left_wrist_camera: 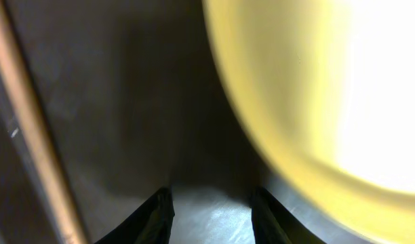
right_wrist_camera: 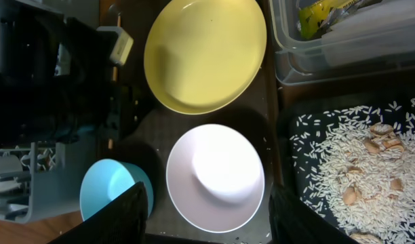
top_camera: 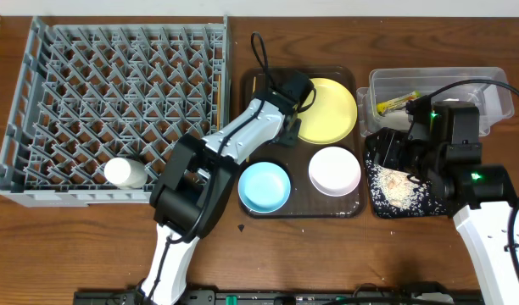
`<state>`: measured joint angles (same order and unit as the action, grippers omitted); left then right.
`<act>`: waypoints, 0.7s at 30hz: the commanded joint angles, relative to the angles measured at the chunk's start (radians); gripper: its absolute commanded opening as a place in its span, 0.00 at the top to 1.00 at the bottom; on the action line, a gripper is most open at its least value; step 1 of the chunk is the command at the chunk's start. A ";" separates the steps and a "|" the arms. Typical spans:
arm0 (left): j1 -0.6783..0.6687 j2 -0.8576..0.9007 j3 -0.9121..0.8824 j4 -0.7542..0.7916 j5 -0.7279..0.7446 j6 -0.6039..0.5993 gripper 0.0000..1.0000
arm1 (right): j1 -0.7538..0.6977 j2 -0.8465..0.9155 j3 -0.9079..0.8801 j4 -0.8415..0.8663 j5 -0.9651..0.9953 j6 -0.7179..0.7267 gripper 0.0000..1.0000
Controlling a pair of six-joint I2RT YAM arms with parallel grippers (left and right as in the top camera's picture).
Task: Sort waste into correct bins and load items into the dishwasher
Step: 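Return the left gripper to the tray and grasp the second chopstick, then carry the second chopstick with the left gripper into the dish rack and release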
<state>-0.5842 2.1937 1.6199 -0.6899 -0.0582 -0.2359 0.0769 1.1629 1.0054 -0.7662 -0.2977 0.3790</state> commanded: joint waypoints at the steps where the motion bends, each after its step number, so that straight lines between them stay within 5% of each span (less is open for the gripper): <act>1: 0.012 -0.071 0.018 -0.016 -0.028 -0.005 0.62 | -0.003 0.002 0.014 -0.001 -0.006 0.006 0.45; 9: 0.055 -0.075 0.016 -0.002 -0.042 -0.005 0.73 | -0.003 0.002 0.014 -0.010 -0.006 0.006 0.45; 21: 0.160 -0.066 -0.020 0.105 -0.054 -0.005 0.72 | -0.003 0.002 0.014 -0.013 -0.007 0.006 0.45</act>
<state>-0.4255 2.1300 1.6180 -0.5930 -0.1024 -0.2363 0.0769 1.1629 1.0054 -0.7776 -0.2977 0.3790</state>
